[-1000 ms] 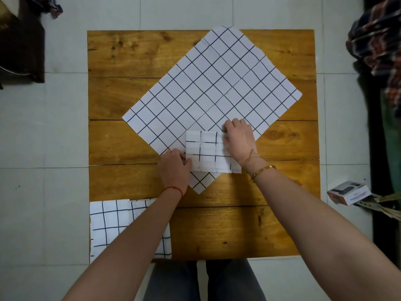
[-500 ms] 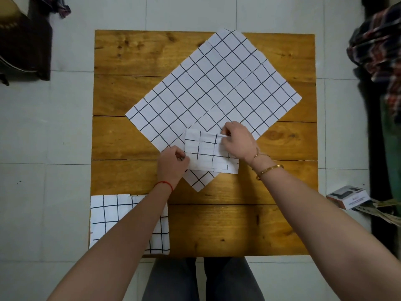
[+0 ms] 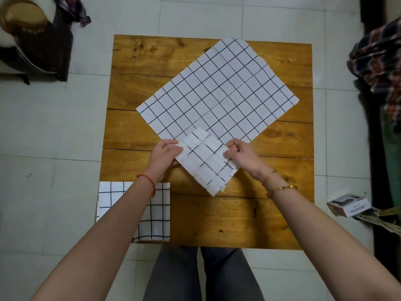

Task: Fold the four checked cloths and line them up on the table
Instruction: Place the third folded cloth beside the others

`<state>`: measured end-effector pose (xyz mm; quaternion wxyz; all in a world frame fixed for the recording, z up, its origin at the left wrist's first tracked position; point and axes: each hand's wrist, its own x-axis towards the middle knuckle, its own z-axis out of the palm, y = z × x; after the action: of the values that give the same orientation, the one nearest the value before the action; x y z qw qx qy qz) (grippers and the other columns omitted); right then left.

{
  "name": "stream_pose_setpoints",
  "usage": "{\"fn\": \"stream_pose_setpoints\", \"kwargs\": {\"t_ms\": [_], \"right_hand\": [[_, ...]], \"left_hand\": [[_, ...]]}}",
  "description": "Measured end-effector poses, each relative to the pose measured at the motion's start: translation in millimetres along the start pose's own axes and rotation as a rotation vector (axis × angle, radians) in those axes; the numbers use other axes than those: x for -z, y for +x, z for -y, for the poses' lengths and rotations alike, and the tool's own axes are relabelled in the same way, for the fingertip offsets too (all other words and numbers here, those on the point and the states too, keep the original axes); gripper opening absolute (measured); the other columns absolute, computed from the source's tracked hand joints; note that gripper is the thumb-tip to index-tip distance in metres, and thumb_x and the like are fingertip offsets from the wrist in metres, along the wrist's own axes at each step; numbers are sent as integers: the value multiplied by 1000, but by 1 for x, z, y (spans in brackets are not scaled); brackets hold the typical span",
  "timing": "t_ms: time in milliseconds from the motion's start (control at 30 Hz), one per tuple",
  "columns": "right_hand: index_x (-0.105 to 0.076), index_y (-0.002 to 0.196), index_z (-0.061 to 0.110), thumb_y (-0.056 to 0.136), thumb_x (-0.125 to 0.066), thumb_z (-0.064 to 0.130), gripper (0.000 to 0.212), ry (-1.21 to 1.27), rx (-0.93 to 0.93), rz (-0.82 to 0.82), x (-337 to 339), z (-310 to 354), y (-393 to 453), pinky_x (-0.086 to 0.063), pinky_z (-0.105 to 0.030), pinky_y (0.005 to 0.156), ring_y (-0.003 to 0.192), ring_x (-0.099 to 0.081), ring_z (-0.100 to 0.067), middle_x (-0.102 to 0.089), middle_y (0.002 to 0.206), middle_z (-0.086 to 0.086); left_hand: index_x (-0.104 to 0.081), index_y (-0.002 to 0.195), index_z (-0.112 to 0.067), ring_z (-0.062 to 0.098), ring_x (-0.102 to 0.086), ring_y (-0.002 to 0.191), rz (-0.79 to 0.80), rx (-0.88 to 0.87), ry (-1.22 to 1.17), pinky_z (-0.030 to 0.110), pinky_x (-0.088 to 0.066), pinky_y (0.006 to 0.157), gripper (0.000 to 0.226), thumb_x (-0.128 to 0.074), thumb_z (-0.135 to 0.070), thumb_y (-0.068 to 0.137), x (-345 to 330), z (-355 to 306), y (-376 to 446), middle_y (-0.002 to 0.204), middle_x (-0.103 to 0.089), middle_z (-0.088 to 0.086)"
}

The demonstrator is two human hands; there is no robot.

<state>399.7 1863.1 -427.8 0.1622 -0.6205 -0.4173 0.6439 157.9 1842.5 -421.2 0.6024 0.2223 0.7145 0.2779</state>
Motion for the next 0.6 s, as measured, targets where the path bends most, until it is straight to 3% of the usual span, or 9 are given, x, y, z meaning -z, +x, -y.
{"fn": "stream_pose_setpoints", "kwargs": {"t_ms": [67, 167, 267, 367, 400, 500, 600], "right_hand": [[-51, 92, 17, 89, -56, 3, 15, 65, -15, 24, -3, -4, -9, -29, -22, 49, 51, -31, -7, -32, 57, 10], [-52, 97, 16, 90, -56, 5, 14, 135, -5, 6, -10, -12, -22, -30, -22, 53, 58, -35, -9, -38, 64, 6], [-52, 98, 16, 86, -59, 6, 17, 267, -28, -11, -21, -19, -33, -40, -19, 55, 63, -43, -13, -45, 69, -1], [-54, 99, 20, 76, -63, 14, 25, 318, -91, -19, -31, -30, -43, -47, -41, 81, 83, -53, -27, -53, 89, -15], [-55, 100, 21, 73, -63, 15, 28, 297, -100, -21, -35, -34, -47, -45, -44, 83, 86, -52, -28, -54, 93, -16], [-54, 103, 20, 79, -61, 10, 27, 241, -101, -47, -43, -44, -60, -47, -41, 72, 78, -52, -26, -58, 85, -12], [-55, 103, 14, 88, -59, 4, 18, 120, -74, -81, -52, -59, -73, -39, -19, 54, 58, -43, -10, -46, 62, 5]], "left_hand": [[-56, 121, -11, 16, -64, 90, 17, 38, -53, 37, -57, 84, 36, -68, -9, 87, 2, 3, -6, 109, -63, 6], [-54, 126, -9, 16, -64, 87, 83, 163, -187, 28, -59, 74, 42, -69, -12, 87, 4, 8, -14, 106, -65, 8], [-62, 113, -10, 21, -67, 101, 174, 256, -195, 32, -56, 87, 27, -68, -20, 89, 3, 18, -27, 113, -69, 10], [-63, 107, -12, 20, -65, 106, 188, 263, -197, 37, -52, 96, 17, -65, -18, 91, 0, 29, -37, 114, -69, 8], [-63, 108, -13, 20, -65, 107, 187, 258, -200, 37, -51, 97, 17, -64, -17, 92, -1, 32, -39, 115, -69, 7], [-63, 105, -15, 16, -66, 98, 145, 224, -164, 31, -54, 88, 11, -60, -13, 94, -2, 41, -46, 108, -69, 5], [-60, 94, -16, 5, -60, 71, 91, 155, -8, 21, -53, 69, 3, -58, -14, 96, 2, 53, -54, 81, -60, -2]]}}
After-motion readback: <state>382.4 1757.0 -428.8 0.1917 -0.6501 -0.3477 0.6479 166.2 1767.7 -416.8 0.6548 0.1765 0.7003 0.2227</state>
